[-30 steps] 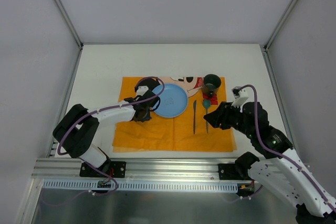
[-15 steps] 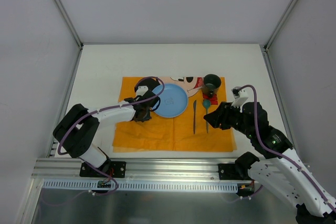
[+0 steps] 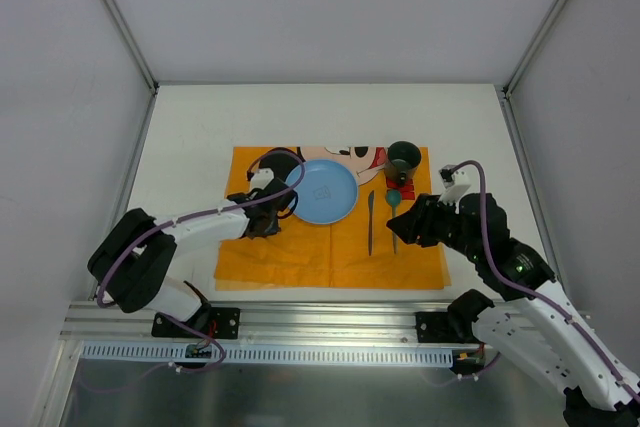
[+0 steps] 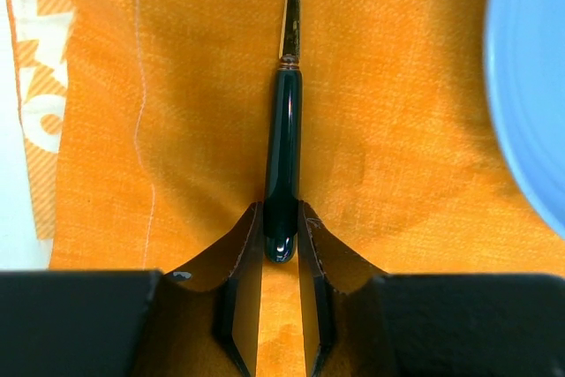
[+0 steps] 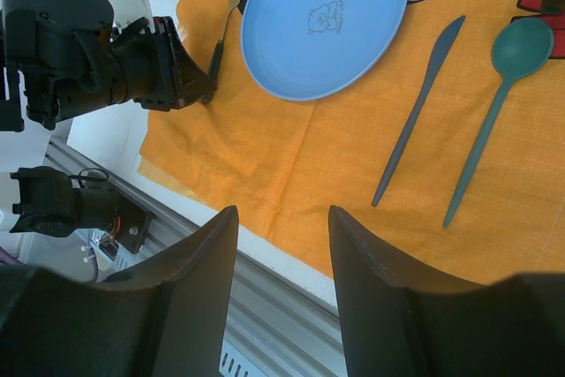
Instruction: Set the dinner table for one person
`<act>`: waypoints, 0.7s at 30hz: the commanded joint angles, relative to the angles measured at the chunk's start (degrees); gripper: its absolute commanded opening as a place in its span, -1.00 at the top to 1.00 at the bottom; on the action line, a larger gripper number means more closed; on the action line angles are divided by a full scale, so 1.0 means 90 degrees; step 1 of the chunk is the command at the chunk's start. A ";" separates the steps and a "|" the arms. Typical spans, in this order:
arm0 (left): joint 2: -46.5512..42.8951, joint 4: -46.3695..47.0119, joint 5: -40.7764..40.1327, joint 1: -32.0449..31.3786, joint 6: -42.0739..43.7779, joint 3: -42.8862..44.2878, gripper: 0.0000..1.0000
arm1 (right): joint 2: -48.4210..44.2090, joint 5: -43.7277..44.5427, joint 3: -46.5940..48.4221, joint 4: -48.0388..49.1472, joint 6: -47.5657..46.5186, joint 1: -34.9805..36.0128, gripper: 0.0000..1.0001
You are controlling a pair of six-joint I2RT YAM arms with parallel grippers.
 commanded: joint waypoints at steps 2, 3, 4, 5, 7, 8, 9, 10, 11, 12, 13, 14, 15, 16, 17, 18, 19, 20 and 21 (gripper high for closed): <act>-0.0347 -0.0184 -0.0212 0.0099 -0.0050 -0.0189 1.00 | 0.0047 -0.0093 -0.0021 0.0253 0.0070 0.0022 0.03; -0.0367 -0.0174 -0.0202 0.0109 -0.0069 -0.0218 1.00 | 0.0047 -0.0103 -0.0031 0.0272 0.0070 0.0032 0.03; -0.0415 -0.0174 -0.0183 0.0109 -0.0069 -0.0257 1.00 | 0.0047 -0.0103 -0.0031 0.0282 0.0070 0.0032 0.03; -0.0416 -0.0184 -0.0163 0.0119 -0.0069 -0.0277 1.00 | 0.0057 -0.0112 -0.0040 0.0282 0.0070 0.0032 0.03; -0.0464 -0.0203 -0.0114 0.0119 -0.0098 -0.0335 1.00 | 0.0067 -0.0113 -0.0040 0.0292 0.0090 0.0032 0.03; -0.0494 -0.0213 -0.0105 0.0119 -0.0137 -0.0364 1.00 | 0.0067 -0.0113 -0.0040 0.0302 0.0080 0.0032 0.03; -0.0513 -0.0203 -0.0104 0.0109 -0.0147 -0.0423 1.00 | 0.0076 -0.0132 -0.0050 0.0292 0.0090 0.0032 0.03; -0.0581 -0.0213 -0.0114 0.0119 -0.0147 -0.0443 1.00 | 0.0076 -0.0142 -0.0050 0.0292 0.0090 0.0022 0.03; -0.0601 -0.0223 -0.0124 0.0119 -0.0176 -0.0462 1.00 | 0.0076 -0.0132 -0.0060 0.0302 0.0090 0.0022 0.03; -0.0621 -0.0223 -0.0143 0.0119 -0.0177 -0.0511 1.00 | 0.0067 -0.0132 -0.0060 0.0302 0.0090 0.0032 0.03; -0.0640 -0.0223 -0.0153 0.0119 -0.0186 -0.0511 1.00 | 0.0076 -0.0132 -0.0060 0.0302 0.0099 0.0032 0.03; -0.0640 -0.0223 -0.0144 0.0119 -0.0196 -0.0521 1.00 | 0.0076 -0.0122 -0.0070 0.0311 0.0099 0.0032 0.03; -0.0631 -0.0232 -0.0134 0.0119 -0.0206 -0.0531 1.00 | 0.0067 -0.0122 -0.0079 0.0321 0.0099 0.0032 0.03; -0.0611 -0.0233 -0.0095 0.0119 -0.0216 -0.0531 1.00 | 0.0086 -0.0122 -0.0089 0.0331 0.0099 0.0032 0.03; -0.0630 -0.0242 -0.0075 0.0119 -0.0274 -0.0540 1.00 | 0.0086 -0.0132 -0.0099 0.0321 0.0109 0.0032 0.03; -0.0650 -0.0262 -0.0056 0.0119 -0.0303 -0.0589 1.00 | 0.0086 -0.0132 -0.0099 0.0331 0.0109 0.0032 0.03; -0.0698 -0.0272 -0.0017 0.0119 -0.0333 -0.0618 1.00 | 0.0086 -0.0132 -0.0109 0.0321 0.0109 0.0032 0.03; -0.0728 -0.0281 -0.0007 0.0119 -0.0372 -0.0648 1.00 | 0.0077 -0.0142 -0.0109 0.0331 0.0109 0.0032 0.03; -0.0806 -0.0272 0.0003 0.0119 -0.0382 -0.0706 1.00 | 0.0067 -0.0123 -0.0128 0.0321 0.0109 0.0032 0.03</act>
